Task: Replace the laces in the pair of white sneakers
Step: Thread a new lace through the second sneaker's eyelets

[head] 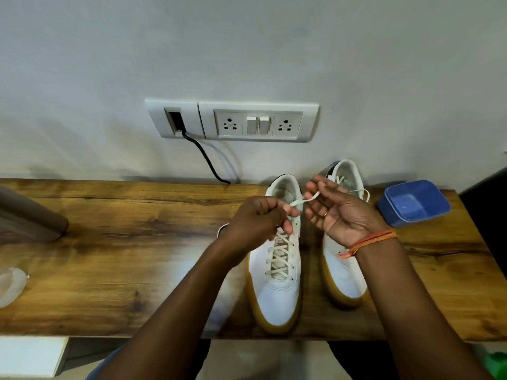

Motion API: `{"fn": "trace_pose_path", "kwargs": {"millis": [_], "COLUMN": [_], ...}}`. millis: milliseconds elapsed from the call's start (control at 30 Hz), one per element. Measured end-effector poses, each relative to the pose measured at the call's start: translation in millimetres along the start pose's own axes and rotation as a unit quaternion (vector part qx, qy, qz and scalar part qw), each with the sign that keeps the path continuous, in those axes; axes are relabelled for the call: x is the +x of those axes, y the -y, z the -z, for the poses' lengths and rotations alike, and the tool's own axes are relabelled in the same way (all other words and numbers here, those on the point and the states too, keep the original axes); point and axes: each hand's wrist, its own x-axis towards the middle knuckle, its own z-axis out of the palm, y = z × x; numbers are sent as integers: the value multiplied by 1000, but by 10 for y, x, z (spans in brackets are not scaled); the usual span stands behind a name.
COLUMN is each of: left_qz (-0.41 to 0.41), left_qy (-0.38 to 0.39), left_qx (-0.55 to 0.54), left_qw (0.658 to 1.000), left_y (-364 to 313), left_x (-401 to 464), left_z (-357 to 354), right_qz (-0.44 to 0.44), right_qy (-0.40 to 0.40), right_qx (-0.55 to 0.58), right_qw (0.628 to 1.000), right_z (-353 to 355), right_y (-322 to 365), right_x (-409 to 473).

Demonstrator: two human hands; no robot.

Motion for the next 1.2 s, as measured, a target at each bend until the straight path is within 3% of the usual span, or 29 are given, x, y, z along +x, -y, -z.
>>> {"fn": "trace_pose_path", "kwargs": {"millis": [100, 167, 267, 333, 533, 633, 800, 967, 1067, 1100, 1200], "left_qz": [-8, -16, -21, -15, 27, 36, -22, -78, -103, -107, -101], "left_qy": [-36, -46, -38, -34, -7, -33, -153, -263, -282, -289, -321], "left_qx": [-62, -98, -138, -146, -119, -56, 44, 194, 325, 361, 442], "left_qw": [997, 994, 989, 989, 992, 997, 987, 942, 897, 880, 832], "left_y": [-3, -14, -5, 6, 5, 47, 117, 177, 241, 260, 262], "left_x": [76, 101, 116, 114, 70, 59, 56, 86, 87, 88, 91], "left_z": [98, 175, 306, 376, 573, 711, 740, 699, 688, 694, 695], "right_qz": [36, 92, 209, 229, 173, 144, 133, 111, 163, 191, 271], "right_qy": [2, 23, 24, 52, 72, 60, 41, 93, 98, 84, 11], "right_qx": [-47, -167, -430, -499, -469, -467, -556, -459, -419, -448, -611], "right_qw": [998, 981, 878, 834, 863, 871, 819, 876, 888, 869, 743], "right_z": [85, 85, 72, 81, 160, 244, 354, 322, 360, 377, 444], "right_y": [73, 88, 26, -36, 65, 143, 205, 218, 258, 265, 253], "right_x": [36, 17, 12, 18, 3, -36, -13, -66, -57, -47, 28]}}
